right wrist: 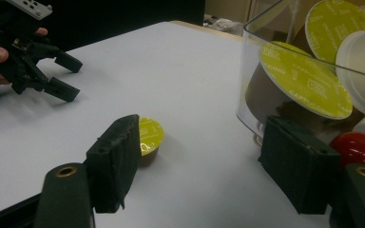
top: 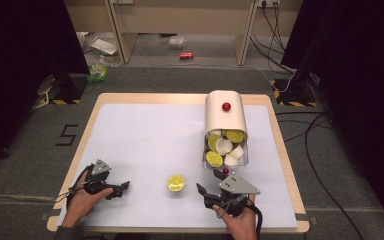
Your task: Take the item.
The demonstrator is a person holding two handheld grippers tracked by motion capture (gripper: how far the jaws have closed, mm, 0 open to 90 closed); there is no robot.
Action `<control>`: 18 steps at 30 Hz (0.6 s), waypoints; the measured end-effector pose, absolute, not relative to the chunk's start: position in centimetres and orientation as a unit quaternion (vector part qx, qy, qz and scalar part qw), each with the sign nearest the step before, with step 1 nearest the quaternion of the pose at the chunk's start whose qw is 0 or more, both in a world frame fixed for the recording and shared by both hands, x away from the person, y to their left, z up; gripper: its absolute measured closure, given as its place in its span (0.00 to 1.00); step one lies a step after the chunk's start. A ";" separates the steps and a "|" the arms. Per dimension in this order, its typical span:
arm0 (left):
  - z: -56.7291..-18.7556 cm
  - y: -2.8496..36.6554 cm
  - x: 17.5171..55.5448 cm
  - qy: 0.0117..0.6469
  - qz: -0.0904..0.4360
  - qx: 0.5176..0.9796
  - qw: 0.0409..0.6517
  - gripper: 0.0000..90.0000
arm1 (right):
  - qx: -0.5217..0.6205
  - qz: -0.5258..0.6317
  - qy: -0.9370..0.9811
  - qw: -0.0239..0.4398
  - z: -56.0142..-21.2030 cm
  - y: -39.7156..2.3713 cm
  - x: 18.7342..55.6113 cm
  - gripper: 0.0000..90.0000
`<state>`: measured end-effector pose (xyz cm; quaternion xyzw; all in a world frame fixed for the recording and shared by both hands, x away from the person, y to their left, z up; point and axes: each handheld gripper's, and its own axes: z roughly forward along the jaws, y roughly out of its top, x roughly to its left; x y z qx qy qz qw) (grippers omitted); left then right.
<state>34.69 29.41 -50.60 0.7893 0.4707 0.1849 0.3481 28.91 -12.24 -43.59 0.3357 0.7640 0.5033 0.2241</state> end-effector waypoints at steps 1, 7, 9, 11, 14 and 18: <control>-50.6 29.4 34.7 0.471 0.185 0.790 0.348 0.00 | 0.335 0.503 0.764 0.225 -43.5 -12.3 28.9 0.35; -50.6 29.4 34.7 0.470 0.185 0.790 0.348 0.00 | 0.335 0.509 0.760 0.226 -43.1 -12.4 28.7 0.36; -50.6 29.4 34.7 0.471 0.185 0.789 0.348 0.00 | 0.335 0.510 0.759 0.226 -43.0 -12.5 28.7 0.36; -50.6 29.4 34.7 0.471 0.185 0.789 0.348 0.00 | 0.334 0.512 0.757 0.229 -42.9 -12.5 28.6 0.36; -50.6 29.4 34.7 0.471 0.185 0.789 0.348 0.00 | 0.336 0.514 0.754 0.232 -42.6 -12.6 28.4 0.36; -50.6 29.4 34.7 0.471 0.185 0.789 0.348 0.00 | 0.335 0.516 0.751 0.240 -42.3 -12.8 28.2 0.35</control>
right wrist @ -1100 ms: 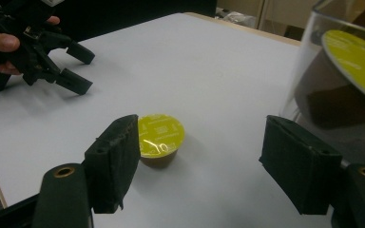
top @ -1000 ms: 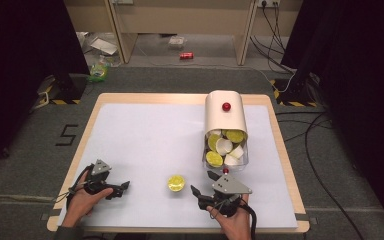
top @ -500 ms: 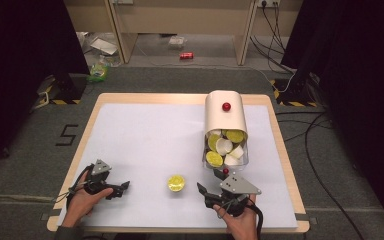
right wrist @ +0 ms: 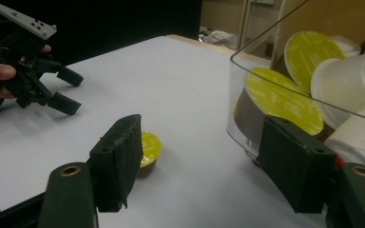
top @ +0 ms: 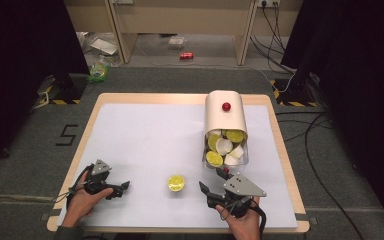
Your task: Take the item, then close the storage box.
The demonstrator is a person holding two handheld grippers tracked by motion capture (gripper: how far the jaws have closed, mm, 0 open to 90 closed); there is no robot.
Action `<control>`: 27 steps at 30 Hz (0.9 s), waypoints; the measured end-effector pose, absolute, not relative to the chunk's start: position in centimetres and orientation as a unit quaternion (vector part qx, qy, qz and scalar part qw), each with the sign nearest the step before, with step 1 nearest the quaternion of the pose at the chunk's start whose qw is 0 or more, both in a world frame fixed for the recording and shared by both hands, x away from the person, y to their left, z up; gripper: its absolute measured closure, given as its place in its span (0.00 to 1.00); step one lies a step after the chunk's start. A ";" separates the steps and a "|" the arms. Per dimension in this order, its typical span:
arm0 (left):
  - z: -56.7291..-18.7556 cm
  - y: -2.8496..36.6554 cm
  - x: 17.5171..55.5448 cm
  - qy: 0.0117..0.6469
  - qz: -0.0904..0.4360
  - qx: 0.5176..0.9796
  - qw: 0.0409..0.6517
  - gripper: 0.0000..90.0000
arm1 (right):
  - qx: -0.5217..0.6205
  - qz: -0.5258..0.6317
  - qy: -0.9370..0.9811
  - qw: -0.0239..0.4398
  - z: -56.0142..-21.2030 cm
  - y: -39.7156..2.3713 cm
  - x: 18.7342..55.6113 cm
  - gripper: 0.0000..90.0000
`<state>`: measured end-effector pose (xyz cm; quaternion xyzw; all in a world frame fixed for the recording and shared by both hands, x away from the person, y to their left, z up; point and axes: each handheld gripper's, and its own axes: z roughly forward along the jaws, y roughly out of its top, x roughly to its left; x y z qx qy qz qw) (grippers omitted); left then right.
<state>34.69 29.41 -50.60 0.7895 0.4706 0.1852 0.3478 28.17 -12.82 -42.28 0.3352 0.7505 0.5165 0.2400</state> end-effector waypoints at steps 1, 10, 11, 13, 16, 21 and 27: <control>-50.6 29.4 34.7 0.471 0.185 0.789 0.348 0.00 | 0.337 0.514 0.750 0.242 -42.1 -12.9 28.1 0.34; -50.6 29.4 34.7 0.470 0.185 0.790 0.348 0.00 | 0.347 0.512 0.746 0.245 -41.7 -13.7 27.6 0.37; -50.6 29.4 34.7 0.470 0.185 0.790 0.348 0.00 | 0.348 0.511 0.746 0.246 -41.7 -13.8 27.5 0.37; -50.6 29.4 34.7 0.470 0.185 0.790 0.348 0.00 | 0.352 0.512 0.744 0.247 -41.6 -13.9 27.4 0.37; -50.6 29.4 34.7 0.470 0.185 0.790 0.348 0.00 | 0.355 0.511 0.743 0.248 -41.5 -14.1 27.3 0.38; -50.6 29.4 34.7 0.470 0.186 0.790 0.347 0.00 | 0.360 0.503 0.741 0.259 -41.4 -14.4 27.1 0.36; -50.6 29.4 34.7 0.470 0.185 0.790 0.348 0.00 | 0.384 0.494 0.733 0.267 -41.6 -15.0 27.3 0.33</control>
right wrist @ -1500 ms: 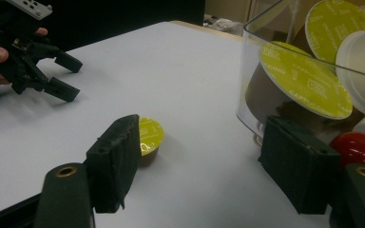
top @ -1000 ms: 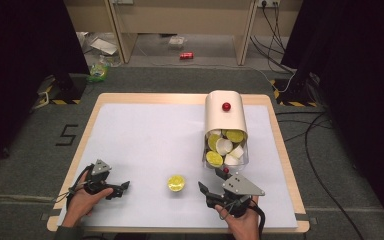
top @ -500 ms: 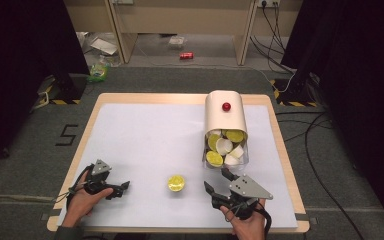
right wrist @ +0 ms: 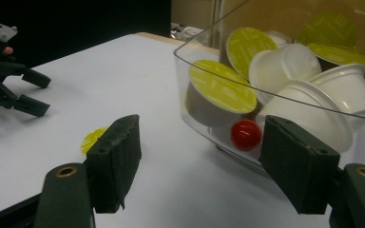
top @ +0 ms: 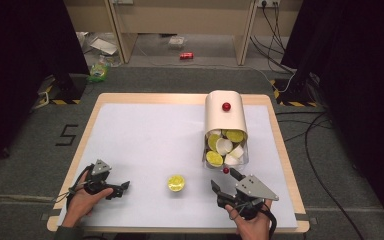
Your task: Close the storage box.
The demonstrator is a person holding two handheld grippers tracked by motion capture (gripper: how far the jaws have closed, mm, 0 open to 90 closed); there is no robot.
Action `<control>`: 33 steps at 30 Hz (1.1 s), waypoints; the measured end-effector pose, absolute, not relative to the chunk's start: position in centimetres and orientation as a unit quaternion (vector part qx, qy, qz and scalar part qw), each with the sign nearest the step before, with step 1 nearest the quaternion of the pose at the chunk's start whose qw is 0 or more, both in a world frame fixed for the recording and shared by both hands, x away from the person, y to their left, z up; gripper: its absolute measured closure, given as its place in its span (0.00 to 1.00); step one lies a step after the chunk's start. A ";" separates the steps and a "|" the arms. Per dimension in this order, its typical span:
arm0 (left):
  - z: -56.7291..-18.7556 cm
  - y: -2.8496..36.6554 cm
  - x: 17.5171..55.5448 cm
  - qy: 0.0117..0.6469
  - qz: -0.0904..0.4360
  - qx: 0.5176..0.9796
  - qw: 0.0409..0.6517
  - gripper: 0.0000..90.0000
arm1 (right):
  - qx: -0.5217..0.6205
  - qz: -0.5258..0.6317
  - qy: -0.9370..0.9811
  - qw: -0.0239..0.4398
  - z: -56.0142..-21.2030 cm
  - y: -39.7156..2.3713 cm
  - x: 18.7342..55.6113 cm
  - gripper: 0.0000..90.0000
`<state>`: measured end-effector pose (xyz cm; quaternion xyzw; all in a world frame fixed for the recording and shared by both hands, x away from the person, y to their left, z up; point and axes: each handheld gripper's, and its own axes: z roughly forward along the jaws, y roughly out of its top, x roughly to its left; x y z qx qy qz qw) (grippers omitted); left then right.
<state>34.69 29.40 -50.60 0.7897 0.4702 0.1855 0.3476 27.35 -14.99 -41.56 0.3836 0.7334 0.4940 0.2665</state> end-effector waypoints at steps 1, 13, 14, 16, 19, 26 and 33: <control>-50.6 29.4 34.7 0.470 0.185 0.790 0.348 0.00 | 0.386 0.496 0.730 0.268 -41.7 -15.1 27.5 0.33; -50.6 29.4 34.7 0.470 0.186 0.790 0.347 0.00 | 0.392 0.491 0.724 0.286 -42.0 -15.4 28.0 0.33; -50.6 29.4 34.7 0.470 0.186 0.790 0.347 0.00 | 0.393 0.490 0.723 0.287 -42.0 -15.4 28.0 0.33; -50.6 29.4 34.7 0.470 0.186 0.790 0.347 0.00 | 0.392 0.490 0.723 0.288 -42.0 -15.4 28.1 0.33; -50.6 29.4 34.7 0.470 0.186 0.790 0.347 0.00 | 0.391 0.489 0.723 0.292 -42.0 -15.5 28.1 0.34; -50.6 29.4 34.7 0.470 0.186 0.790 0.347 0.00 | 0.393 0.488 0.721 0.296 -42.1 -15.3 28.5 0.34; -50.6 29.4 34.7 0.470 0.186 0.790 0.347 0.00 | 0.394 0.486 0.720 0.299 -42.0 -15.2 29.0 0.33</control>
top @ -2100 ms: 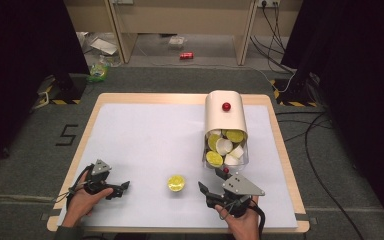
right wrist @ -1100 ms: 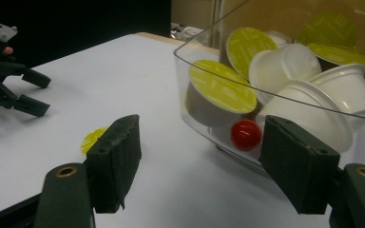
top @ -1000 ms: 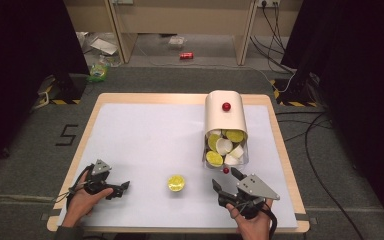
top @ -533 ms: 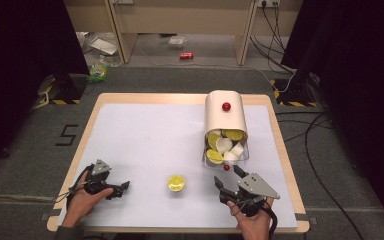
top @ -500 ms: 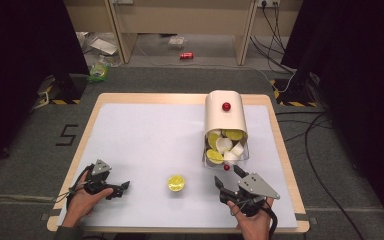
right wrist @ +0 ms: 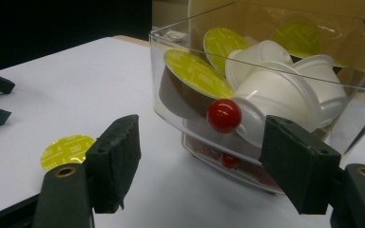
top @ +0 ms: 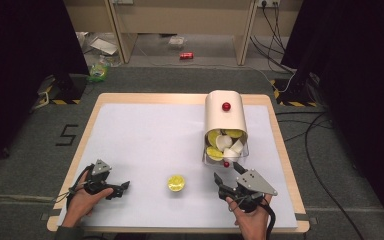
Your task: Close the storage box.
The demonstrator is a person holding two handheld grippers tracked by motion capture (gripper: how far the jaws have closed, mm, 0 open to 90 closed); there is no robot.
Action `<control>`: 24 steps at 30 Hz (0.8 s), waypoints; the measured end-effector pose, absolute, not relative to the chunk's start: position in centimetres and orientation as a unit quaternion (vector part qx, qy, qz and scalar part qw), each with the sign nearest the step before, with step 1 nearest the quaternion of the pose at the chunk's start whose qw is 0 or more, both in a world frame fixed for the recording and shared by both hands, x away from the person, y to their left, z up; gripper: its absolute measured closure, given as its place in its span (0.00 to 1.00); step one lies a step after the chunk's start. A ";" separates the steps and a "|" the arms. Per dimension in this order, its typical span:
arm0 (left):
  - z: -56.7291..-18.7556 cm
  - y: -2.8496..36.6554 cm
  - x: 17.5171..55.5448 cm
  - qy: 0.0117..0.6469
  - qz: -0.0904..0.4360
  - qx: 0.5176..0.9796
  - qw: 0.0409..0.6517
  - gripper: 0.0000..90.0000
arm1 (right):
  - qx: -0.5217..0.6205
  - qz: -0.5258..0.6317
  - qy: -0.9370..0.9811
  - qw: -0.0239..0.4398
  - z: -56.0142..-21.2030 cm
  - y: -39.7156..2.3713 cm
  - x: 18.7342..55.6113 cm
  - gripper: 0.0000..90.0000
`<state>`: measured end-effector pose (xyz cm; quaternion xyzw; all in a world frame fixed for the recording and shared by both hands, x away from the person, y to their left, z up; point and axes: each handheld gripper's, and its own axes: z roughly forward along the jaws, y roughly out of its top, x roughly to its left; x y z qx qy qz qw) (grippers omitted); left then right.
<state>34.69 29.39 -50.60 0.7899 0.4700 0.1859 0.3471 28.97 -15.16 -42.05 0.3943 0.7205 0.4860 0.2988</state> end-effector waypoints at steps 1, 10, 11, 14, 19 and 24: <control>-50.6 29.4 34.7 0.470 0.186 0.790 0.347 0.00 | 0.392 0.487 0.720 0.301 -42.1 -15.2 29.1 0.33; -50.6 29.4 34.7 0.470 0.186 0.790 0.347 0.00 | 0.395 0.485 0.719 0.301 -42.0 -15.0 29.9 0.33; -50.6 29.4 34.7 0.470 0.186 0.790 0.347 0.00 | 0.395 0.485 0.719 0.302 -42.0 -15.0 30.1 0.32; -50.6 29.4 34.7 0.470 0.186 0.790 0.347 0.00 | 0.396 0.488 0.719 0.298 -42.0 -14.9 30.5 0.32; -50.6 29.4 34.7 0.470 0.186 0.790 0.347 0.00 | 0.393 0.488 0.720 0.298 -42.0 -14.6 30.9 0.32; -50.6 29.4 34.7 0.470 0.186 0.790 0.347 0.00 | 0.392 0.488 0.721 0.296 -42.0 -14.7 31.2 0.33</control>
